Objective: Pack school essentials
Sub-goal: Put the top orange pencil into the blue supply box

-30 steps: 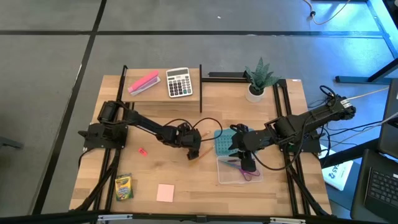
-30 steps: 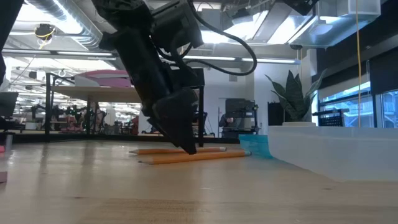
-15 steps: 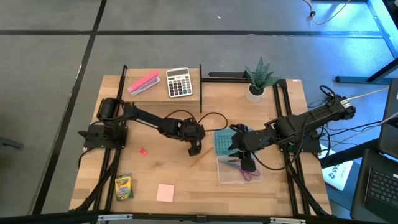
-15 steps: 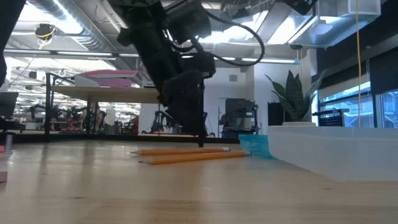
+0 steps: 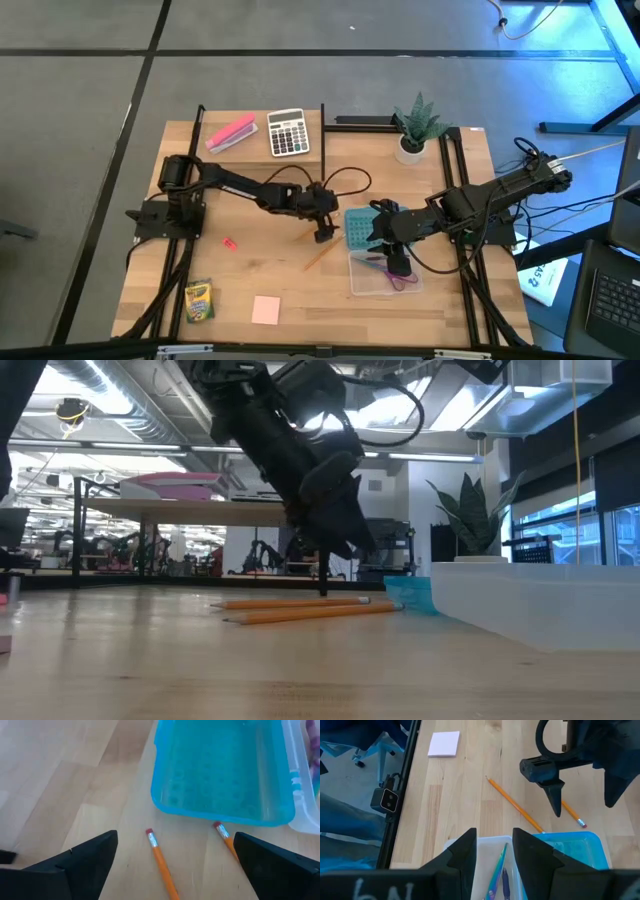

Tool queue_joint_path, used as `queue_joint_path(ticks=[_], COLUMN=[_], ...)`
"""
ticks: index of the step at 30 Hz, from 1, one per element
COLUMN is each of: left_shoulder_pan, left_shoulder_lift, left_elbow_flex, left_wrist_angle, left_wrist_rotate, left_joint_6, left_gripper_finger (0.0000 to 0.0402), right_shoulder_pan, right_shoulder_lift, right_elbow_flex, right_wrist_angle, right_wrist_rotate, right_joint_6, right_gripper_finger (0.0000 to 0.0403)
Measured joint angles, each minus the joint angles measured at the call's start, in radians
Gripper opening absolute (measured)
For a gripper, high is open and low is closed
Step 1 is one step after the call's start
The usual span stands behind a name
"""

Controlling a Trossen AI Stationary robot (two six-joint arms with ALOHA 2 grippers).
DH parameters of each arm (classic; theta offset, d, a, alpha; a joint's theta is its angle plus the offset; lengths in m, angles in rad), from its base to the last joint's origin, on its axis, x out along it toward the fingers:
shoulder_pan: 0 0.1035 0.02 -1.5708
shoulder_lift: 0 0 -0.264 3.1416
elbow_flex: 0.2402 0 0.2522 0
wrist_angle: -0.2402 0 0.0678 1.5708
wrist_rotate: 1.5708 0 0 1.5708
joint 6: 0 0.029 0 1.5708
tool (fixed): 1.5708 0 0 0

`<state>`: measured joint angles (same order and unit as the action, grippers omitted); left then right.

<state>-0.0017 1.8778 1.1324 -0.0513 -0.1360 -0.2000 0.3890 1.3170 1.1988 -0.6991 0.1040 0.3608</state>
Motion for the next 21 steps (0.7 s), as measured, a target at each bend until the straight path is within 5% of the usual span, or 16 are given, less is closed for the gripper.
queue_joint_path(ticks=[21], left_shoulder_pan=[0.021], left_shoulder_lift=[0.069], left_elbow_flex=[0.000], left_wrist_angle=[0.114], left_wrist_rotate=[-0.049], left_joint_6=[-0.008], left_gripper_finger=[0.0394], right_shoulder_pan=[0.000], right_shoulder_lift=[0.000], right_elbow_flex=[0.000], right_wrist_angle=[0.012], right_wrist_rotate=[0.000], right_joint_6=[0.000], right_gripper_finger=[0.0129])
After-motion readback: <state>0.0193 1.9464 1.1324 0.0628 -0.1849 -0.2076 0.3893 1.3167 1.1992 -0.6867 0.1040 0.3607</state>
